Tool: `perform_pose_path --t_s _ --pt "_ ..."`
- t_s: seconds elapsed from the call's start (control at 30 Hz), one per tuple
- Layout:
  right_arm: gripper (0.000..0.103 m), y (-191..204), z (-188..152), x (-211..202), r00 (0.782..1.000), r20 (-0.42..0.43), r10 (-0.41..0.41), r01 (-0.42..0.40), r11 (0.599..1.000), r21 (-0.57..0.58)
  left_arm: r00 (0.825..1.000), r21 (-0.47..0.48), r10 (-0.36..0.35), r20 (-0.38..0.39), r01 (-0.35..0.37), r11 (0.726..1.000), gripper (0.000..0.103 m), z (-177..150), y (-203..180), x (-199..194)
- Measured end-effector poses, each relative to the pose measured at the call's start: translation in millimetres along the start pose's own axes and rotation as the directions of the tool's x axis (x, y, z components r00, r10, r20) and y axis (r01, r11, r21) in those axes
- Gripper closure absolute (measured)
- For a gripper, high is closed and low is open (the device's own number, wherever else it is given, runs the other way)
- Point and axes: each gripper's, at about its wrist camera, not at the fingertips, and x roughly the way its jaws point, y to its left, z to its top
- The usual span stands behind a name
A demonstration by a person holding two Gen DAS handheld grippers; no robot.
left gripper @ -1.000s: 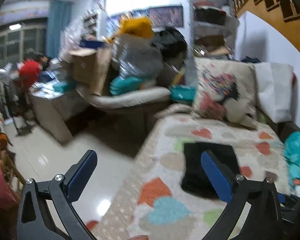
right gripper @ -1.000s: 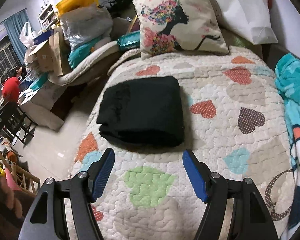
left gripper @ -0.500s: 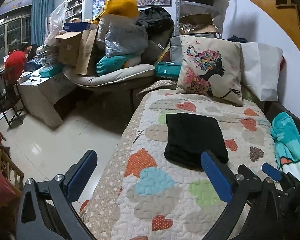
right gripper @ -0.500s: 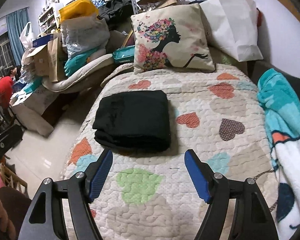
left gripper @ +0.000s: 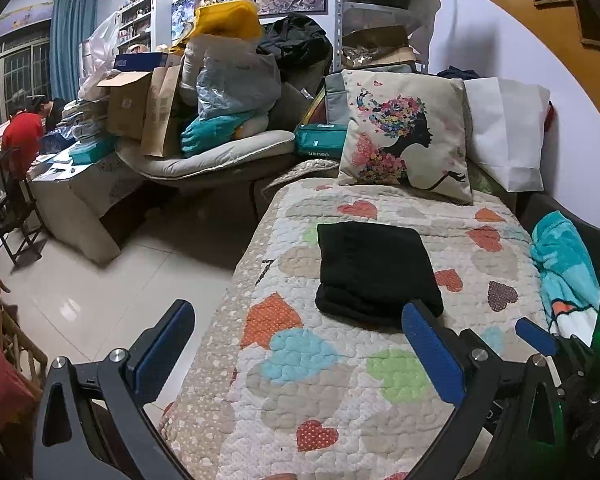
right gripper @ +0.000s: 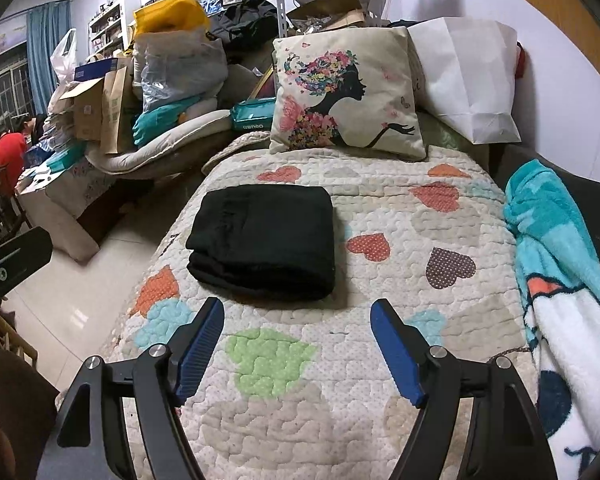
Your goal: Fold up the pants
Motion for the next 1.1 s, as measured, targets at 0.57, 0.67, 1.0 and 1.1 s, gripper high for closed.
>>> perform_pose_path --t_s 0.57,0.67,1.0,1.1 --pt "0.022 -0.7 -4.4 10.7 1.000 -0.028 -0.007 0.007 1.000 -0.007 0.998 -0.007 -0.009 -0.066 0.009 1.000 0.000 -7.3 1.0 14.7" --pt "0.022 -0.3 -5.1 12.4 0.999 -0.032 -0.009 0.009 1.000 -0.011 0.997 -0.008 -0.011 -0.080 0.011 1.000 0.000 -8.4 1.2 18.4" --pt "0.022 0.7 -7.3 17.2 0.999 -0.038 -0.021 0.021 1.000 -0.022 0.993 0.005 -0.011 -0.120 0.012 1.000 0.000 -15.4 0.0 31.1" --pt "0.021 -0.7 -7.9 19.5 0.999 -0.040 -0.035 0.034 0.999 -0.025 0.991 0.011 -0.016 -0.134 0.017 1.000 0.000 -18.5 -0.6 35.7"
